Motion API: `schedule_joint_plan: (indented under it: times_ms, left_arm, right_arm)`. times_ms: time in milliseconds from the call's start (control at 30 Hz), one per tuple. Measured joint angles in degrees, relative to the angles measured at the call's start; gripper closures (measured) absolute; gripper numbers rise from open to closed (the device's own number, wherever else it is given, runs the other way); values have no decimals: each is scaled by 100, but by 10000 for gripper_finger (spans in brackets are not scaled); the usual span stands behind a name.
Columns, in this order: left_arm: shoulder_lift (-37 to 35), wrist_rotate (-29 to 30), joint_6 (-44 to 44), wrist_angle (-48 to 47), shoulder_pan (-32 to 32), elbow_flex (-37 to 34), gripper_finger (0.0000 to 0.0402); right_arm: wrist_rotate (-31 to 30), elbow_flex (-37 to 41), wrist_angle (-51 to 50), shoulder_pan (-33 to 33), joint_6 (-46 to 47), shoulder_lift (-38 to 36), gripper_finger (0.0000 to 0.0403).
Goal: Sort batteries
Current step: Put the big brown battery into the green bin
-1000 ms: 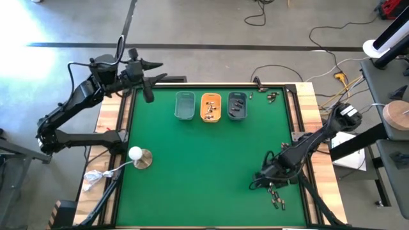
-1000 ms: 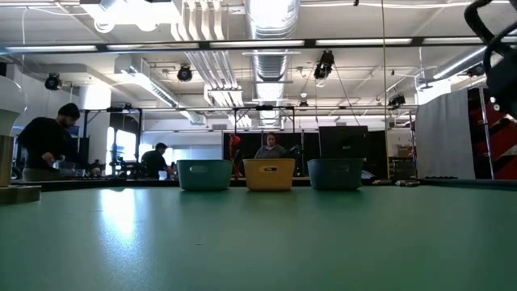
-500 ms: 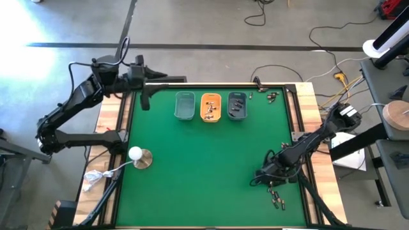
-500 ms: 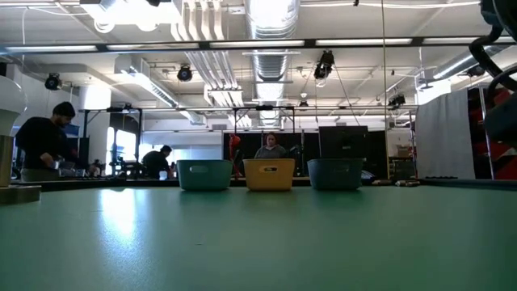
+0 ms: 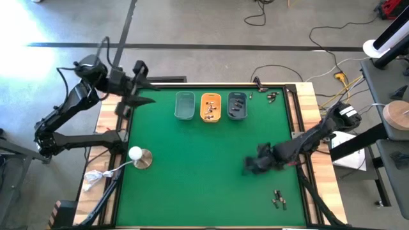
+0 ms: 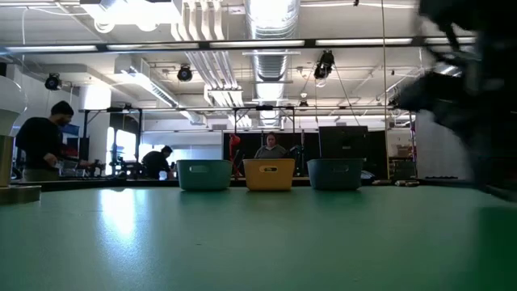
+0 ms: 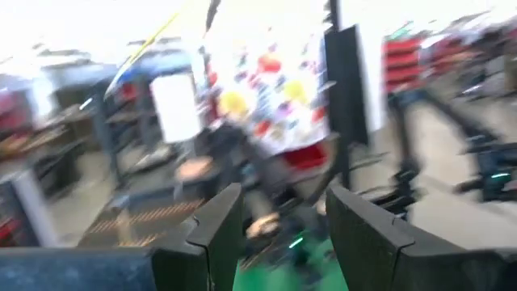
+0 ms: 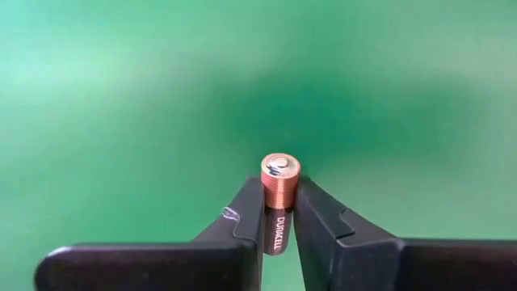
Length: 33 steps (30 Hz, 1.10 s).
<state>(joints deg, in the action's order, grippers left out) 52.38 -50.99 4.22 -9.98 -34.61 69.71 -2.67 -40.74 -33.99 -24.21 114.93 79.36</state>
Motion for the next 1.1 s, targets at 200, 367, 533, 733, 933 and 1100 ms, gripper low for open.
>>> schedule_joint_plan:
  times_ms: [200,367,533,733,933,1100]
  left_arm:
    - [226,-368,-720,304,-98,0,244]
    - [462,-363,-881,34,-246,-88,244]
    - [654,-338,-1647,197,-227,-694,241]
    - [667,94,-2532,1926,-168,-1877,216]
    - [972,207,-3984,4425,-169,-2699,196]
    - [1324,273,-4139,4620,-168,-2815,198]
  right_arm:
    - [-2041,-1186,-435,1230,-2183,-354,366]
    - [-2526,-2329,79,2420,-5222,-266,366]
    - [-2136,-3401,1176,3168,-7619,-6,366]
    - [-1377,-4434,1588,3392,-9214,383,365]
    - [-561,-4921,2038,3401,-9603,996,365]
    - [-29,-5285,2388,3401,-9603,1468,365]
